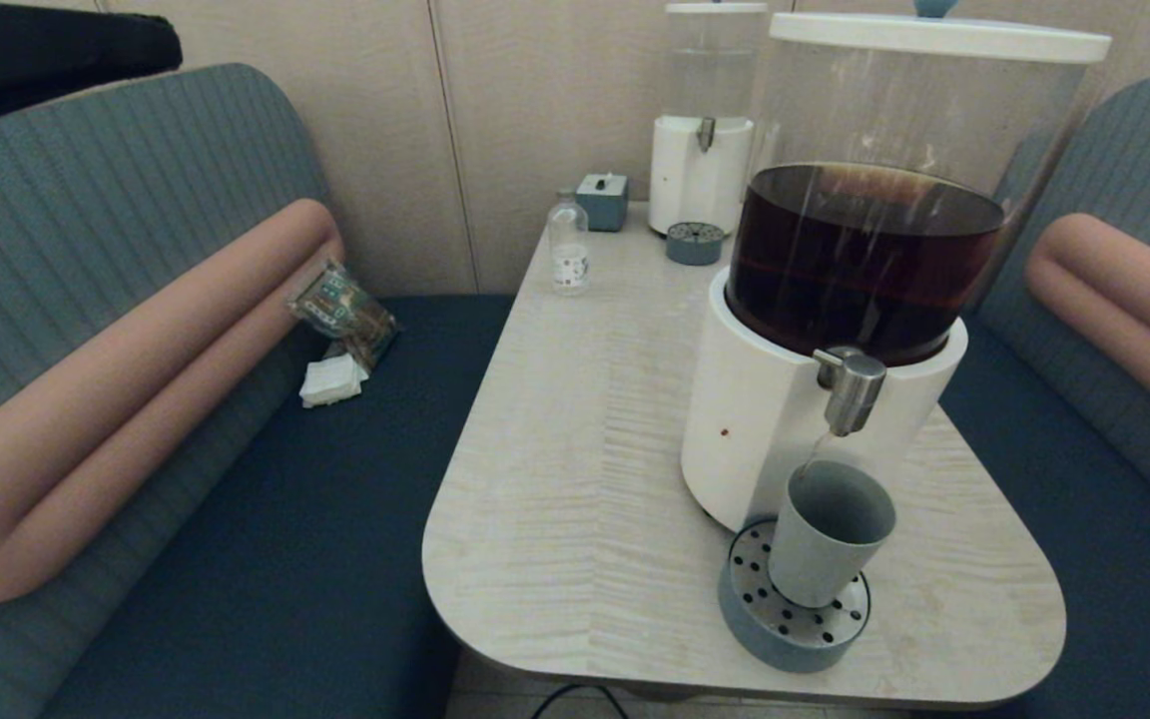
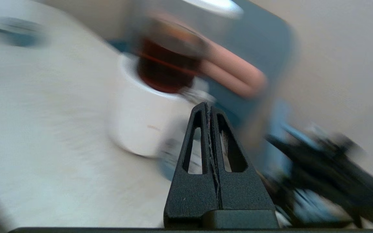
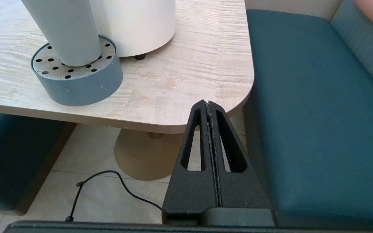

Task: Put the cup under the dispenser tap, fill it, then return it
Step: Turn off the faucet

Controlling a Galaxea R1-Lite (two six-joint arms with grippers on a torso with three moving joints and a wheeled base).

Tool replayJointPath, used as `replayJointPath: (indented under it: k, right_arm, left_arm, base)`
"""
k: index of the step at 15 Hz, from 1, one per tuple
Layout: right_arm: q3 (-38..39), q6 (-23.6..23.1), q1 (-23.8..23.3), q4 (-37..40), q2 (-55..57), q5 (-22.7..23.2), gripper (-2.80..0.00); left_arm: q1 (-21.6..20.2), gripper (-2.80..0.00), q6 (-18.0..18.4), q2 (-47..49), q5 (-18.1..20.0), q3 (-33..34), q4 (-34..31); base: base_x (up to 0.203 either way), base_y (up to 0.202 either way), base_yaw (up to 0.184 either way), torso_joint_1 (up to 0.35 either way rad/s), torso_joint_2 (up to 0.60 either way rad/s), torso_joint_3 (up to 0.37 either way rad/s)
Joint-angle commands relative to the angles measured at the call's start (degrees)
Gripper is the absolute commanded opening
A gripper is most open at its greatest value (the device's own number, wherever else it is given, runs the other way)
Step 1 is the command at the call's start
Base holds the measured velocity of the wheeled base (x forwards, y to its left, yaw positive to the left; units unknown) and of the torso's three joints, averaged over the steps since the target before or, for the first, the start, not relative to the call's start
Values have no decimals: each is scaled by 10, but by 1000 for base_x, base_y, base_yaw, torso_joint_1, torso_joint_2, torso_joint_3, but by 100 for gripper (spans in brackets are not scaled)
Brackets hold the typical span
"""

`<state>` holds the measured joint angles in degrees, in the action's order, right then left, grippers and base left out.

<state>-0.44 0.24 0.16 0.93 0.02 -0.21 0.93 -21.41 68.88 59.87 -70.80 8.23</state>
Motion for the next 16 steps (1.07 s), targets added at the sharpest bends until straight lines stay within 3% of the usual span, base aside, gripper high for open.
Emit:
replayJointPath:
  k: [1,6,8,9,11,14,15,16]
  right_arm:
    - [0,0,0,0,0,0,-280]
    - [0,0,0,0,0,0,-280]
    - [0,0,0,0,0,0,-280]
    - [0,0,0,0,0,0,-280]
    - [0,0,0,0,0,0,-280]
    - [0,0,0,0,0,0,-280]
    - [0,0,0,-1,0,0,-280]
    - [0,0,0,0,0,0,-280]
  left_arm:
    - [6,-280,-1,31,57,-26,-1]
    - [28,-280,31,121,64,-122,-4]
    - [28,-280,99,173,35,-156,-16]
    - [29,-280,156,192,14,-172,-36]
    - [35,-280,316,219,-46,-191,-102]
    - [68,-280,537,253,-133,-269,-290]
    - [97,-280,588,262,-178,-286,-327]
    - [129,-280,614,268,-218,-292,-339]
  base:
    - [0,0,0,0,0,0]
    - [0,0,0,0,0,0]
    - [0,0,0,0,0,0]
    - [0,0,0,0,0,0]
    - [0,0,0,0,0,0]
    - [0,0,0,0,0,0]
    - [0,0,0,0,0,0]
    - [0,0,0,0,0,0]
